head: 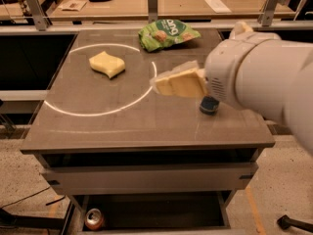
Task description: Move sponge near green rice chip bag
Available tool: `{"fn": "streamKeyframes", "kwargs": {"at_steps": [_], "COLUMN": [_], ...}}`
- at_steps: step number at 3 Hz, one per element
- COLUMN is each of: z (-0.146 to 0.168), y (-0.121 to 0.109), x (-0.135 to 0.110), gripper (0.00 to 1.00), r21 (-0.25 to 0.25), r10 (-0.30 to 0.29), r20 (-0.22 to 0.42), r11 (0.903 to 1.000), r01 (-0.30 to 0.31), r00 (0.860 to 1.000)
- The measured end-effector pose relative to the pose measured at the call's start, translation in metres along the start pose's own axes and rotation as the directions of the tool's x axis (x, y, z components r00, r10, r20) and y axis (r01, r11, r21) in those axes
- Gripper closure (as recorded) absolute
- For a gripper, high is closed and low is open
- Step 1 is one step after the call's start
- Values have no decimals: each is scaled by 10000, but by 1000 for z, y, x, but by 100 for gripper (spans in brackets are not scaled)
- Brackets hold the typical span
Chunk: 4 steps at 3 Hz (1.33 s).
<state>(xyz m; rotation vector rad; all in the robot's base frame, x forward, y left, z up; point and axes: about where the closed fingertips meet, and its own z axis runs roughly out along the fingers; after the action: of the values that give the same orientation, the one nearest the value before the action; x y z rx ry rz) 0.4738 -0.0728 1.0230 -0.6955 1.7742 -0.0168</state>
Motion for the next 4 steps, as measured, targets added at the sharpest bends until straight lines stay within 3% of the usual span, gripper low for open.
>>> {"fn": "streamKeyframes", "kwargs": {"at_steps": [1, 4], "z": [-14, -11], "y": [32, 42], "x": [-12, -12], "gripper": [0, 0], "r21": [439, 341], "r10": [944, 1321], "r20": [105, 62], "r11": [9945, 9906], "r01": [-947, -1322], "r00": [9955, 9912]}}
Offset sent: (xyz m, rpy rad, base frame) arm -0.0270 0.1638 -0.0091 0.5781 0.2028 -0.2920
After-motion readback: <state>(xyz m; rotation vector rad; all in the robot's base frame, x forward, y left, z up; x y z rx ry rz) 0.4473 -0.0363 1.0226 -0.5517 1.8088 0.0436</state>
